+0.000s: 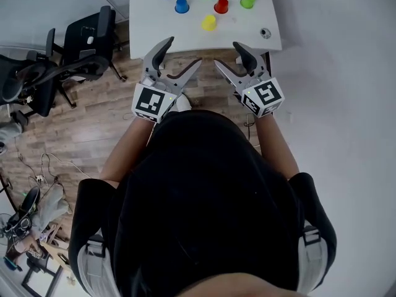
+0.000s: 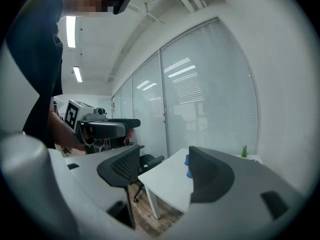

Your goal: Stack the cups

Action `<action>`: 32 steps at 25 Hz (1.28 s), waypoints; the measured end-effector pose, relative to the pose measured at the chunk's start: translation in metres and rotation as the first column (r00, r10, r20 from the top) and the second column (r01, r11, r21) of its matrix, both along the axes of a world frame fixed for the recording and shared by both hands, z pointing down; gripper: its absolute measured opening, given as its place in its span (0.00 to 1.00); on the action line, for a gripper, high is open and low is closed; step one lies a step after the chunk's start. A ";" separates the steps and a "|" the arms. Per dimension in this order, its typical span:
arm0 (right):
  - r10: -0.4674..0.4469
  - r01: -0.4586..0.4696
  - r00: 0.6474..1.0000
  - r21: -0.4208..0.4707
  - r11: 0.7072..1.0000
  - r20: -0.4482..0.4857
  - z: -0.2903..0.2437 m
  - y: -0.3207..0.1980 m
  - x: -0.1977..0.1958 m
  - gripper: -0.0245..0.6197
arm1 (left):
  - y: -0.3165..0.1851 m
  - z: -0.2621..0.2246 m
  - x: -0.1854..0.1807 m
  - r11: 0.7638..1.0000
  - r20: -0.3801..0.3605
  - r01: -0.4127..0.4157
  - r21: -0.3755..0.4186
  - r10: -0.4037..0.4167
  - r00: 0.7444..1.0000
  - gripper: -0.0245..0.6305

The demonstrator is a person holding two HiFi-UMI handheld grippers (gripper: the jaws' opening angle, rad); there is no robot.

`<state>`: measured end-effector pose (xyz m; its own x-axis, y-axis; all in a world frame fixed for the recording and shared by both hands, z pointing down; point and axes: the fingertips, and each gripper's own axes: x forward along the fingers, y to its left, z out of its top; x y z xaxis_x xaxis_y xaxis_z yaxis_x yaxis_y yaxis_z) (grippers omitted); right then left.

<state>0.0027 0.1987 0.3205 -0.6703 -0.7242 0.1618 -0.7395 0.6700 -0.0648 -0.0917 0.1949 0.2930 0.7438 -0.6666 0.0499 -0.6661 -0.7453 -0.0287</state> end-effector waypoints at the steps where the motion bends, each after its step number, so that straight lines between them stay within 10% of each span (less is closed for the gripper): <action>1: 0.005 -0.005 1.000 -0.004 1.000 -0.002 0.001 -0.007 -0.003 0.49 | -0.007 0.000 -0.003 1.000 -0.002 -0.005 -0.001 0.005 1.000 0.58; 32: -0.072 0.038 0.989 -0.254 0.966 -0.127 0.146 -0.187 0.022 0.48 | -0.172 0.043 0.018 0.997 0.035 0.020 -0.071 -0.017 0.999 0.55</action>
